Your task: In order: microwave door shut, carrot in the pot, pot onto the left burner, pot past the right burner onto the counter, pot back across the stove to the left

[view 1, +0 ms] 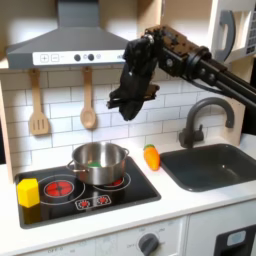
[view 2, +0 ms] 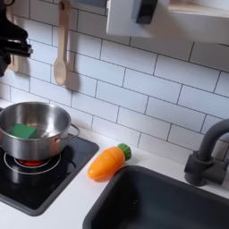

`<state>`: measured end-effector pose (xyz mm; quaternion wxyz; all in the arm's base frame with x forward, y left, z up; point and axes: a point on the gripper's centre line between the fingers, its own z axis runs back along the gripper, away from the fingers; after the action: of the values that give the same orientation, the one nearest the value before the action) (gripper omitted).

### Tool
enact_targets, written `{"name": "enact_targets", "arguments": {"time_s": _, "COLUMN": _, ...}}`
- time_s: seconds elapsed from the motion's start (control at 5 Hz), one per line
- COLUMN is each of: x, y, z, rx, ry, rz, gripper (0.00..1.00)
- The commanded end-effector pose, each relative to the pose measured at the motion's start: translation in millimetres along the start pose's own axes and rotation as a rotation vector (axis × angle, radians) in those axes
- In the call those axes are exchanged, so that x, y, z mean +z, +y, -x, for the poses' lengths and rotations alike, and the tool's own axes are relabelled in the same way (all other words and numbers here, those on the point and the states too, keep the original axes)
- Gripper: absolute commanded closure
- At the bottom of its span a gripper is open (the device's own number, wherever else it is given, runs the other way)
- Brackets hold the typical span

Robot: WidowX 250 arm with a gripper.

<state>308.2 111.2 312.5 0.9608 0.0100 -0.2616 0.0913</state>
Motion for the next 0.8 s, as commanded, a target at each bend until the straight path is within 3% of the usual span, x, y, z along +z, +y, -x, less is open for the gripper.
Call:
{"name": "enact_targets", "arguments": {"time_s": 0.0, "x": -3.8, "y": -6.1, "z": 21, "rx": -0.019, "ry": 0.059, "rz": 0.005, "gripper": 1.0}}
{"name": "enact_targets", "arguments": {"time_s": 0.6, "x": -11.4, "y": -44.6, "z": 53, "rx": -0.139, "ry": 0.152, "rz": 0.025, "gripper": 1.0}}
